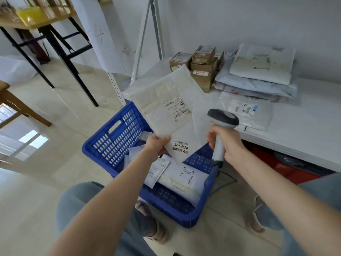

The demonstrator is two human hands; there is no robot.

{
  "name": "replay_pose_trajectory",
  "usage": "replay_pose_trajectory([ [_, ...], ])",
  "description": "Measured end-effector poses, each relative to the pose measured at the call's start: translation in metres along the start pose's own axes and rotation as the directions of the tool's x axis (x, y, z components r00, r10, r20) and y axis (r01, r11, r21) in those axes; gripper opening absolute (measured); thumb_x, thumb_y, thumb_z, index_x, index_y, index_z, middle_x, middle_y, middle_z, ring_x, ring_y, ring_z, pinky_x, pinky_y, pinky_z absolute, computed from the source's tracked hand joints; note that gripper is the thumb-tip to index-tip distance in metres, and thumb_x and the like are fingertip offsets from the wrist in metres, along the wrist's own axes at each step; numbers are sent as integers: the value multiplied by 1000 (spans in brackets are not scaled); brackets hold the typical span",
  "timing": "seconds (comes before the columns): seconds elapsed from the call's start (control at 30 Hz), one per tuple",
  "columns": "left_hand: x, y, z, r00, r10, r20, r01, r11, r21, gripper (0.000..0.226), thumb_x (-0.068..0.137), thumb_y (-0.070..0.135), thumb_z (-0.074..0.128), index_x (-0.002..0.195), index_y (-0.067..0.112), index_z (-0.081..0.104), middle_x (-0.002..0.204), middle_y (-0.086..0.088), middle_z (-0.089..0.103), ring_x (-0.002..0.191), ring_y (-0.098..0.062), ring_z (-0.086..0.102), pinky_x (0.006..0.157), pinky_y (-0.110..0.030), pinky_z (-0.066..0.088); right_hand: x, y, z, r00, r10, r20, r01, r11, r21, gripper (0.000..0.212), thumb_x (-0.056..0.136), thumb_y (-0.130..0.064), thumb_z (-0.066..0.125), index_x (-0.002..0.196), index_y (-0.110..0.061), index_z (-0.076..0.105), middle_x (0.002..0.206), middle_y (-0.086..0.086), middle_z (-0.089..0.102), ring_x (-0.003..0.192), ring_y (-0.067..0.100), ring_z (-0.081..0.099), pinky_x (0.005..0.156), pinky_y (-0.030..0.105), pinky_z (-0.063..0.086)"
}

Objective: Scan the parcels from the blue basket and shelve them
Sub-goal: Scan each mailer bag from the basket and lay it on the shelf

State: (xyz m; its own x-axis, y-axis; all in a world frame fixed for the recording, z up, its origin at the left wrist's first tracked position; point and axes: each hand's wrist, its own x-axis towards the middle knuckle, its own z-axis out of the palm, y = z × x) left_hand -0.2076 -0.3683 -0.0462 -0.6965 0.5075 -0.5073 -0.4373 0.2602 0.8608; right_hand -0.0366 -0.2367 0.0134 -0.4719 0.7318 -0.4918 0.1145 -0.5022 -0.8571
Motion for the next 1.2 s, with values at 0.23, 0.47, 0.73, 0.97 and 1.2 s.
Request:
replay_pose_trajectory([
  [0.23,1,-35,29,992,-121,-43,123,992,36,26,94,-2,54,120,-6,53,102,-15,62,82,-26,63,77,-36,52,-29,47,-18,997,81,3,-80,990,-114,14,86,-15,69,78,-3,66,59,8,64,48,14,59,51,25,50],
  [0.47,2,-48,40,989,-122,-88,115,990,-82,20,89,0,62,108,-4,60,85,-10,66,69,-22,64,48,-24,55,-38,67,-37,990,143,-13,-143,979,-145,13,83,-13,69,76,-2,67,52,8,63,44,16,57,46,23,47],
  [0.73,3,-56,45,986,-120,-115,111,990,-85,4,89,0,62,88,3,60,81,-11,65,64,-19,63,46,-21,54,-47,80,-43,985,166,-45,-172,967,-186,18,82,-8,68,65,-1,65,49,8,61,41,16,53,44,24,45],
  [0.97,2,-59,45,987,-127,-101,116,988,-107,16,89,1,62,105,-1,61,81,-10,66,67,-20,65,49,-22,55,-52,82,-36,981,188,-40,-192,966,-170,20,82,-5,66,63,-1,62,48,7,58,44,18,51,46,25,44],
  [1.2,2,-60,44,983,-157,-94,145,981,-127,5,88,1,64,91,4,61,85,-11,67,70,-23,67,52,-26,57,-49,86,-32,980,191,-52,-197,969,-146,20,81,-3,64,62,-1,62,46,6,58,42,17,50,46,25,46],
])
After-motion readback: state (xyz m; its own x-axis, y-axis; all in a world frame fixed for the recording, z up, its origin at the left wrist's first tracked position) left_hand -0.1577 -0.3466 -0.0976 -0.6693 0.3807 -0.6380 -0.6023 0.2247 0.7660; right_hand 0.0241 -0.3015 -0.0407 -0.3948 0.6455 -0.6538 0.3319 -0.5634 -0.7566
